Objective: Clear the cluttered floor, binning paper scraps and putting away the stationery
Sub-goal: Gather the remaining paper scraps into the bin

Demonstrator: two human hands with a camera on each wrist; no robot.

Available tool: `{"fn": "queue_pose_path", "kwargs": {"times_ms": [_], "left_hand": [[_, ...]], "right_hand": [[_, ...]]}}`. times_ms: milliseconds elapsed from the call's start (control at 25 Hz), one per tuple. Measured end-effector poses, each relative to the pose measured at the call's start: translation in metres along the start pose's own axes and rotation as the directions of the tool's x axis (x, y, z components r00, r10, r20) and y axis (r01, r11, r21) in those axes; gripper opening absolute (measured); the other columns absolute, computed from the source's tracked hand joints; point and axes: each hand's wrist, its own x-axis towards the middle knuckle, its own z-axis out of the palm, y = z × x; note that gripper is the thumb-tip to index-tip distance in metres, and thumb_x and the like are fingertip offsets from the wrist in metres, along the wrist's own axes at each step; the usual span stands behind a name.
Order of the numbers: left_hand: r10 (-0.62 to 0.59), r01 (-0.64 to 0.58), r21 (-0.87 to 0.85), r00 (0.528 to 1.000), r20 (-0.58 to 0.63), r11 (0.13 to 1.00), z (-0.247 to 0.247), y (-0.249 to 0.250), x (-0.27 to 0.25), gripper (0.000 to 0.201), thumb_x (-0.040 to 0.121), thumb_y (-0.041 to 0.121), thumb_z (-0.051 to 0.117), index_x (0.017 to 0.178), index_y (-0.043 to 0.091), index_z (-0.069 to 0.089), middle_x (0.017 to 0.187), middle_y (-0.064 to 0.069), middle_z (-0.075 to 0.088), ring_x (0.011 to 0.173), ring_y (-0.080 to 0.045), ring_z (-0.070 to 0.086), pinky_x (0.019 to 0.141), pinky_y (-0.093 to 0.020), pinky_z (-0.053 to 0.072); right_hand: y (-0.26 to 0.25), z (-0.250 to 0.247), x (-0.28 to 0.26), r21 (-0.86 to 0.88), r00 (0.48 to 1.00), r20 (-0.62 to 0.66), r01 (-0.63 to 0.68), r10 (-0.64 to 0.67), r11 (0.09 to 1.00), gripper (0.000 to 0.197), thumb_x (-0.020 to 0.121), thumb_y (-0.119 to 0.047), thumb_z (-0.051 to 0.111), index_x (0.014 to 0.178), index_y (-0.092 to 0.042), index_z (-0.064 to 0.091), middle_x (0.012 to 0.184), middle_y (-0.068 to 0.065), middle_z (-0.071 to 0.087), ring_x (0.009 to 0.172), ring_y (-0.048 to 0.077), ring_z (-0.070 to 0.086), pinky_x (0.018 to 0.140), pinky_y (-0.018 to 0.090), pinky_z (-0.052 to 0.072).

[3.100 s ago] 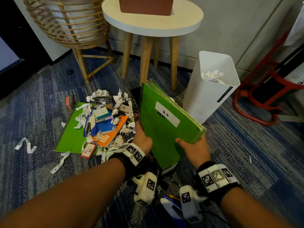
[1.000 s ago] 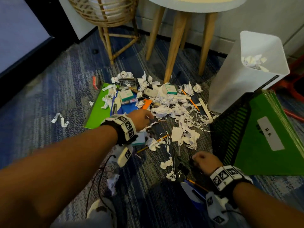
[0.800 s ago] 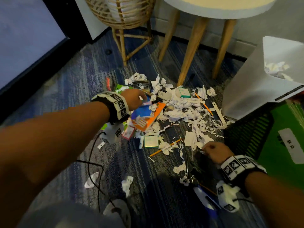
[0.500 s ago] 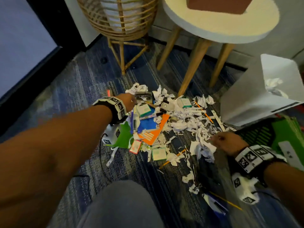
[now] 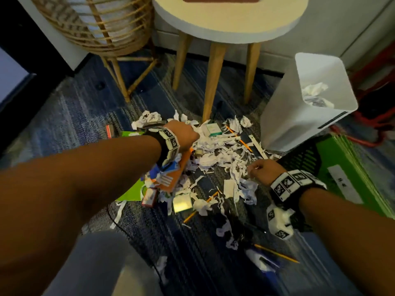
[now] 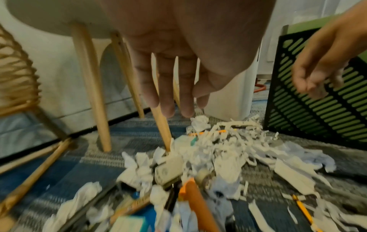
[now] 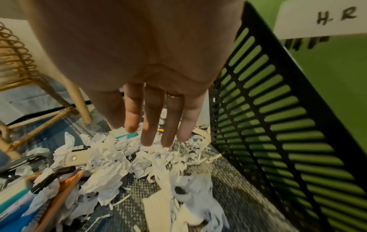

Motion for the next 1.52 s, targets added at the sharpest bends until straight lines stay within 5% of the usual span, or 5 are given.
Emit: {"fn": "queue_pose_path", "kwargs": {"times_ms": [400,680,1040,1320,1520], "left_hand": [[-0.227,0.237,-0.142,0.970,0.083,0.961,-0.136,-0.028,-0.059,0.027,0.095,0.033,0.049,0.108,0.015,0.065,0.105,-0.010,0.066,0.087,-0.032,0.061,0.081,-0.038,0.051],[-0.192,0.198,-0.577,0.979,0.072,0.793,-0.019,0.051,0.047,0.028,0.093,0.023,0.050,0.118,0.022,0.063,0.121,-0.008,0.063,0.109,-0.028,0.058,0.087,-0.033,0.045],[-0.002,0.152,-0.568,0.967,0.256,0.809,0.102,0.113,0.112,0.074,0.092,0.030,0.058,0.150,0.040,0.012,0.159,-0.016,0.001,0.141,-0.045,0.015,0.107,-0.053,0.034],[0.020,0.034,-0.577,0.996,0.087,0.816,0.120,0.128,0.093,0.041,0.097,0.020,0.047,0.136,0.009,0.040,0.136,-0.024,0.035,0.112,-0.042,0.050,0.086,-0.044,0.043],[-0.111,0.109,-0.586,0.993,0.033,0.803,0.124,0.130,0.087,0.061,0.089,0.024,0.058,0.144,0.030,0.031,0.147,-0.017,0.022,0.127,-0.042,0.031,0.092,-0.048,0.045]], "right_hand": [[-0.010,-0.112,0.021,0.319,0.971,-0.110,0.236,-0.211,0.918,0.016,0.088,-0.020,0.060,0.074,-0.023,0.067,0.083,0.006,0.067,0.079,0.027,0.061,0.065,0.035,0.049],[0.012,-0.028,0.078,0.017,0.990,0.041,0.134,-0.135,0.991,0.012,0.083,-0.019,0.066,0.094,-0.024,0.067,0.110,0.009,0.067,0.091,0.022,0.061,0.080,0.028,0.046],[0.079,0.107,0.092,-0.084,0.988,0.153,0.034,-0.021,0.996,0.108,0.064,-0.041,0.084,0.148,-0.044,0.017,0.157,0.013,0.002,0.142,0.041,0.021,0.106,0.051,0.039],[0.058,0.134,0.091,-0.282,0.973,0.230,0.068,-0.002,0.957,0.053,0.080,-0.035,0.073,0.130,-0.027,0.055,0.141,0.014,0.035,0.129,0.037,0.039,0.107,0.043,0.038],[0.053,0.108,0.080,-0.217,0.998,0.025,0.069,-0.065,0.974,0.013,0.082,-0.007,0.062,0.087,-0.010,0.074,0.104,0.011,0.067,0.094,0.029,0.063,0.080,0.031,0.052]]}}
